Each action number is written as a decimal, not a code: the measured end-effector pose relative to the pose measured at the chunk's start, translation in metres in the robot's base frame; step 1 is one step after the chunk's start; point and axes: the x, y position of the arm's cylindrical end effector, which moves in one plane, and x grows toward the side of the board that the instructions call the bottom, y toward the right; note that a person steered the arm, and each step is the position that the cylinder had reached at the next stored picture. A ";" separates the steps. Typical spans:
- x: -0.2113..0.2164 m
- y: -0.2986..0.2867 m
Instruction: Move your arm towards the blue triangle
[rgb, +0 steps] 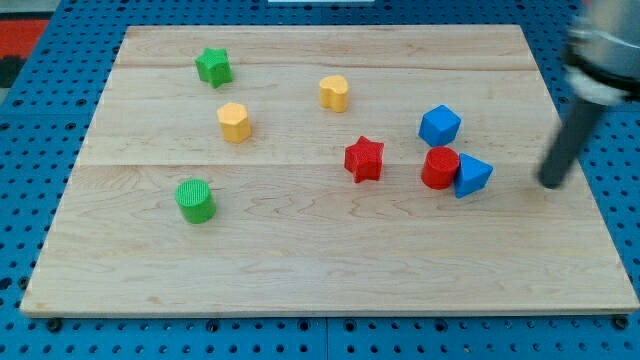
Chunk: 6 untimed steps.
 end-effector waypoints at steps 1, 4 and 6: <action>0.027 -0.034; 0.002 -0.163; 0.011 -0.053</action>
